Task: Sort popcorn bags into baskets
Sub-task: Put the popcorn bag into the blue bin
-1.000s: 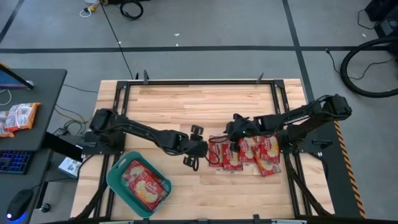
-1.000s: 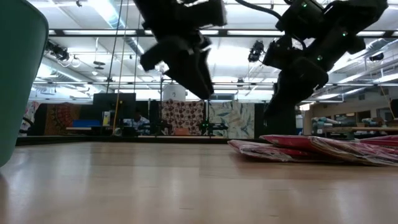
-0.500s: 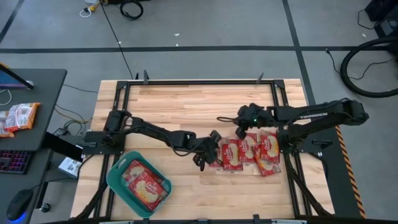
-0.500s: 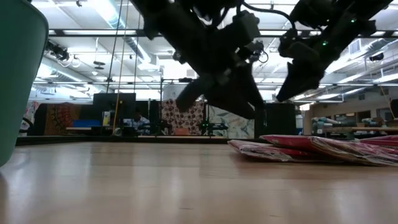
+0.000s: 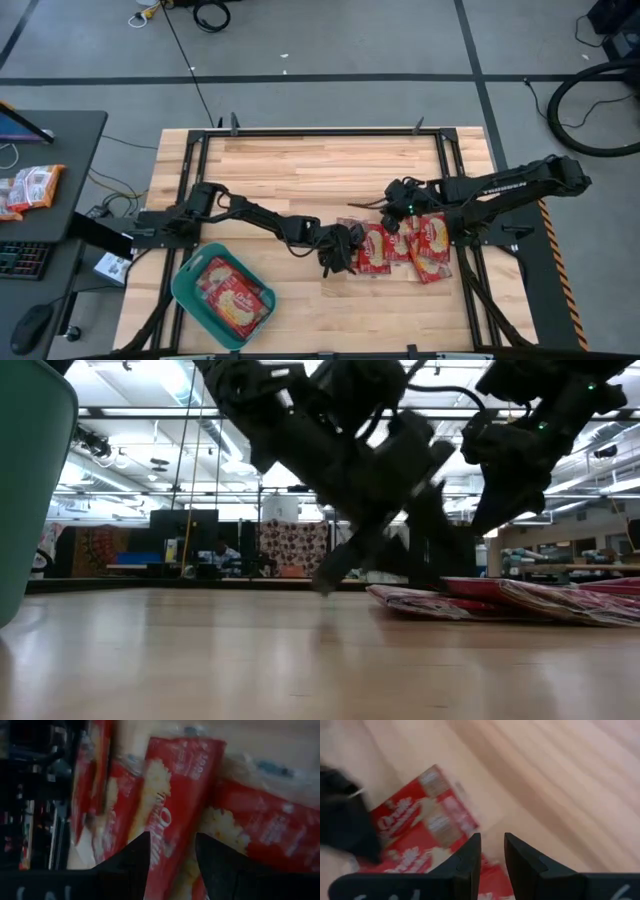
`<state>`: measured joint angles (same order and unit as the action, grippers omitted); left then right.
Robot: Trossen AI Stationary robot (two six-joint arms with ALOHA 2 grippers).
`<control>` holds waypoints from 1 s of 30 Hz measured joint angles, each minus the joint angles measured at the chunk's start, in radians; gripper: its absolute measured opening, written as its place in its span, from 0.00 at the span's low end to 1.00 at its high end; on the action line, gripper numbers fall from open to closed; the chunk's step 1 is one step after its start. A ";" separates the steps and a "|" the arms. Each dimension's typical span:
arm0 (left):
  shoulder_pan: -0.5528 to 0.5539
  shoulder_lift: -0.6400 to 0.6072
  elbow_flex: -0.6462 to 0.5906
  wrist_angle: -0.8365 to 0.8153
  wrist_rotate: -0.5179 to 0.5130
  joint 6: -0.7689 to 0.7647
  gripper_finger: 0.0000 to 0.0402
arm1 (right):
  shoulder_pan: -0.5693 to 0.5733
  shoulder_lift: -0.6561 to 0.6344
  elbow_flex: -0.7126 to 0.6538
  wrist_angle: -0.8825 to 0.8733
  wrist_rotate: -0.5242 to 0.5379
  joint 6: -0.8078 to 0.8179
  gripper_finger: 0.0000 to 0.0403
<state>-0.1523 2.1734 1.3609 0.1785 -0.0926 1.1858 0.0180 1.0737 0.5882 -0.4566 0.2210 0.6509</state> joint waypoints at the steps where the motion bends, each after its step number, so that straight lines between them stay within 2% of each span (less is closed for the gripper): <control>1: 0.004 0.001 -0.004 -0.008 0.002 0.006 0.40 | 0.015 0.005 0.000 0.005 -0.002 0.009 0.22; 8: 0.028 0.041 0.000 0.069 0.015 0.033 0.40 | 0.101 0.018 0.000 0.014 -0.006 0.085 0.22; 11: 0.033 0.043 0.000 0.065 0.030 0.049 0.36 | 0.123 0.019 0.000 0.011 0.011 0.108 0.22; 20: 0.034 0.043 0.000 0.059 0.054 -0.020 0.03 | 0.161 0.019 0.000 0.015 0.051 0.115 0.22; 25: 0.031 0.020 -0.003 0.047 0.063 -0.091 0.01 | 0.170 0.019 0.000 0.013 0.071 0.087 0.22; 30: 0.028 -0.071 -0.004 -0.007 0.067 -0.215 0.01 | 0.164 0.019 0.000 0.014 0.074 0.031 0.22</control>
<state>-0.1246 2.1020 1.3571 0.1714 -0.0255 0.9706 0.1819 1.0927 0.5880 -0.4424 0.2951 0.6816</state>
